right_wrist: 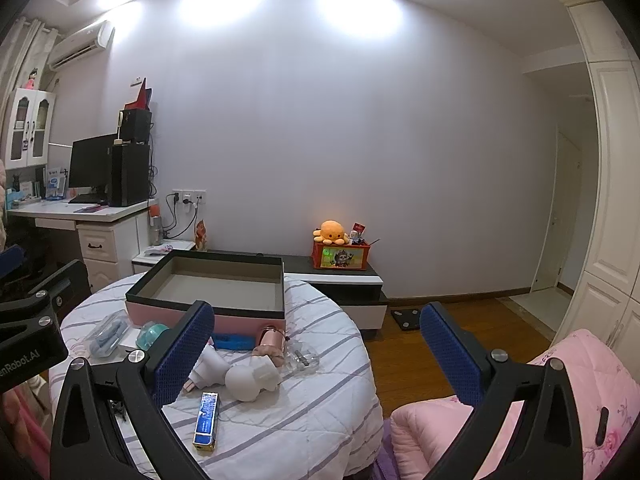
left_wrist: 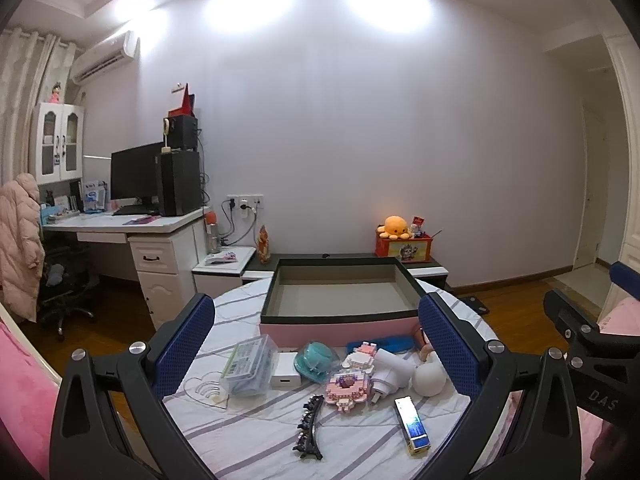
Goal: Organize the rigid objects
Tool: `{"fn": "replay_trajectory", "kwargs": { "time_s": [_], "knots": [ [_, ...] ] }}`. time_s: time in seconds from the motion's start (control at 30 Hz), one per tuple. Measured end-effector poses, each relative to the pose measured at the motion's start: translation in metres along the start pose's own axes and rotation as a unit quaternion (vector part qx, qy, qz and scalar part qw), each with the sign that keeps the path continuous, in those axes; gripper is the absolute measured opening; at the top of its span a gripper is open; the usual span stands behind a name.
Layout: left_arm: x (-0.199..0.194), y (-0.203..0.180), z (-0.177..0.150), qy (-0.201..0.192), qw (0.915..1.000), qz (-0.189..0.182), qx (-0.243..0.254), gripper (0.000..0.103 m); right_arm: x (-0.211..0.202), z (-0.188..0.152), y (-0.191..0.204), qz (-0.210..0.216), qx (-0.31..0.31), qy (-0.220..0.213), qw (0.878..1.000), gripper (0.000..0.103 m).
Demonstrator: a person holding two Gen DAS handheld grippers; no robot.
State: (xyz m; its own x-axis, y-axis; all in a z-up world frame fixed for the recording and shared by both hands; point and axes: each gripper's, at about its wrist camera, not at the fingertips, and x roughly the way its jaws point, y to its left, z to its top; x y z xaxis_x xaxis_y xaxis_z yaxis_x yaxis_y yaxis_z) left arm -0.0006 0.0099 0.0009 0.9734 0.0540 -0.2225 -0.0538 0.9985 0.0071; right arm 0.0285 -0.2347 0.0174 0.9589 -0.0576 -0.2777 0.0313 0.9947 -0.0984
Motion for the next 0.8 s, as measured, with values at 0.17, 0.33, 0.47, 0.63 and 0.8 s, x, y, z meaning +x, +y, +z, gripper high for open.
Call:
{"fn": "replay_trajectory", "kwargs": {
  "time_s": [0.17,0.33,0.47,0.63,0.8],
  "knots": [
    [-0.0008,-0.0011,0.0019,0.003,1.0,0.0,0.005,0.103,-0.0003,-0.0003,0.0014,0.001,-0.004,-0.003,1.0,0.103],
    [-0.0013,-0.002,0.0037,-0.001,1.0,0.005,0.006,0.103,-0.0015,-0.0001,0.0014,0.003,-0.004,-0.007,1.0,0.103],
    [-0.0011,-0.002,0.0046,0.0,1.0,0.006,0.006,0.103,-0.0009,-0.0005,0.0005,0.004,-0.002,-0.005,1.0,0.103],
    [-0.001,-0.0021,0.0039,0.0,1.0,0.006,0.006,0.103,-0.0011,-0.0004,-0.0004,0.003,0.001,-0.006,1.0,0.103],
    [-0.0009,-0.0022,0.0031,0.0,1.0,0.007,0.007,0.103,-0.0014,-0.0009,-0.0009,0.003,0.002,-0.006,1.0,0.103]
  ]
}}
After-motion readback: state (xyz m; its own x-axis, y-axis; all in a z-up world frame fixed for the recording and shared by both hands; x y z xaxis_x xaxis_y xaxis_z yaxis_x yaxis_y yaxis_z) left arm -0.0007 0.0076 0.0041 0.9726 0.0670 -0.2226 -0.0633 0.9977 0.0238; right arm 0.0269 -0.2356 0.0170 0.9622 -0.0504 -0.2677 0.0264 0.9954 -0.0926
